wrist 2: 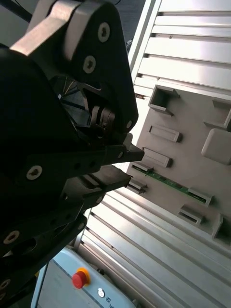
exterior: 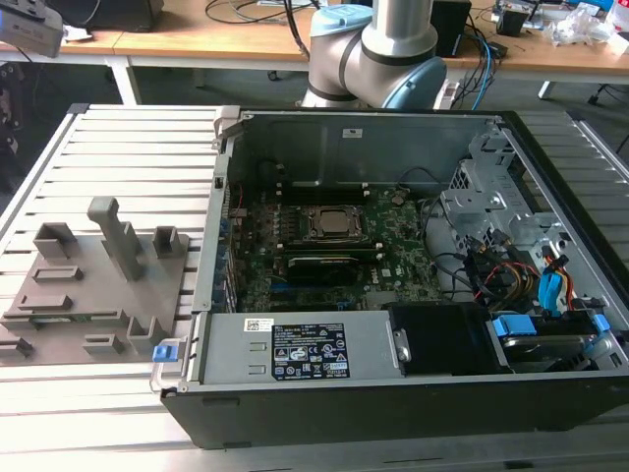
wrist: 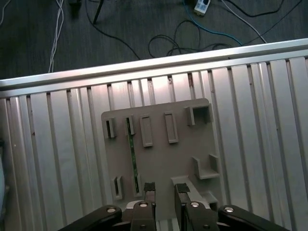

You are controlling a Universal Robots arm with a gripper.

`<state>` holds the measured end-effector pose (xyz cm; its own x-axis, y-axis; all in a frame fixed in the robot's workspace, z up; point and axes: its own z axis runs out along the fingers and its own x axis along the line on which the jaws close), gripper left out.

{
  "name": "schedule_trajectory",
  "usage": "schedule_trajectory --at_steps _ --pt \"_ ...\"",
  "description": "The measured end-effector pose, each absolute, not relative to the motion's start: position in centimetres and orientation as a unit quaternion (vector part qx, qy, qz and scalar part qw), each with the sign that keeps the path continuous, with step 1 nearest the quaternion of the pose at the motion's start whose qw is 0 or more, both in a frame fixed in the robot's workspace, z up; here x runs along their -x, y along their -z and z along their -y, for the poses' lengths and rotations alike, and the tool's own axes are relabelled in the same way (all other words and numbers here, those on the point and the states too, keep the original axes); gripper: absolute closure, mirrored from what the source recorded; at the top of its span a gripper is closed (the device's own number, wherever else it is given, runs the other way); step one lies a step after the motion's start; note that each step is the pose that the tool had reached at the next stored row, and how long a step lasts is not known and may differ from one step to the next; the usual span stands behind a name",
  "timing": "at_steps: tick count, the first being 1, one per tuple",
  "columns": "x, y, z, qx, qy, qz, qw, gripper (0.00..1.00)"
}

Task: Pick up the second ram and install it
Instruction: 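Pick up the second ram and move it above second insertion slot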

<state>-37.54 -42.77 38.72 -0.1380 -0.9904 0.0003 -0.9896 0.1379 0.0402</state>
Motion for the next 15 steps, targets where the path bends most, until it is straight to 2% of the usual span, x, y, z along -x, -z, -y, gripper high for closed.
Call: schedule_trajectory --at_steps 15 --pt "37.6 -36.8 43.0 -0.656 0.015 0.754 0.013 0.7"
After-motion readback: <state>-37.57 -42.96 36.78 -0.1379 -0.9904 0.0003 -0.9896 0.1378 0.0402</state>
